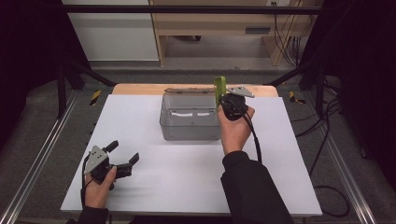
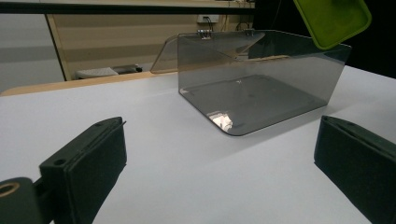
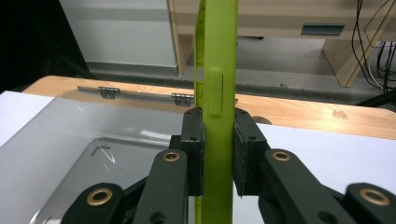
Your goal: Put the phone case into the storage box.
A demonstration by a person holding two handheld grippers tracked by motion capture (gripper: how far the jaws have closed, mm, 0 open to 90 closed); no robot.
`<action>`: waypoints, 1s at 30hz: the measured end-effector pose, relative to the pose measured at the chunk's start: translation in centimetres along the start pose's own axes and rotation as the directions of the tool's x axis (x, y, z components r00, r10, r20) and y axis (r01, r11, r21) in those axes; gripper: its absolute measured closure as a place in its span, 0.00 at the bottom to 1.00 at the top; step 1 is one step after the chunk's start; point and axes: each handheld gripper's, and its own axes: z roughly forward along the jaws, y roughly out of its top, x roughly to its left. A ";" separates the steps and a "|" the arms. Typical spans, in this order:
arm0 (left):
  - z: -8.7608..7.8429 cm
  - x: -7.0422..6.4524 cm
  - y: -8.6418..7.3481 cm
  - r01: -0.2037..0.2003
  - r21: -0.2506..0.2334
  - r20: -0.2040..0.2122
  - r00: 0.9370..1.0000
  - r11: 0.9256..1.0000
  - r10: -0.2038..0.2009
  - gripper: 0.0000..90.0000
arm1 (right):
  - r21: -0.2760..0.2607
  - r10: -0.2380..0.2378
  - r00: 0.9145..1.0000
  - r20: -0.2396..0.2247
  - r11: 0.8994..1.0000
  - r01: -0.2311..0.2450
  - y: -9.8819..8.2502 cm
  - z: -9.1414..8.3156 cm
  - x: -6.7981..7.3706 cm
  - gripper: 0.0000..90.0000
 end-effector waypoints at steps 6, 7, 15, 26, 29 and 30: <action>0.0 0.0 0.0 0.000 -0.004 0.003 1.000 1.000 0.000 0.02 | 0.018 -0.022 1.000 0.015 1.000 0.022 -0.3 0.6 0.0 0.86; 0.0 -0.1 0.0 0.002 -0.009 0.004 1.000 1.000 -0.002 0.02 | 0.021 -0.020 1.000 0.015 1.000 0.020 -0.3 0.7 0.0 0.86; -0.1 0.0 0.1 -0.001 -0.016 0.006 1.000 1.000 0.001 0.02 | 0.045 -0.030 0.999 0.021 0.999 0.029 -0.7 1.4 0.5 0.86; 0.0 -0.1 0.1 -0.013 -0.024 0.016 1.000 1.000 0.013 0.02 | 0.071 -0.048 0.999 0.019 0.996 0.046 -1.0 2.1 0.9 0.86; 0.0 -0.2 0.1 -0.015 -0.023 0.019 1.000 1.000 0.016 0.02 | 0.076 -0.044 0.999 0.017 0.996 0.043 -1.0 2.2 0.9 0.86; 0.0 -0.2 0.1 -0.016 -0.023 0.019 1.000 1.000 0.016 0.02 | 0.078 -0.046 0.999 0.017 0.996 0.044 -1.0 2.2 0.9 0.86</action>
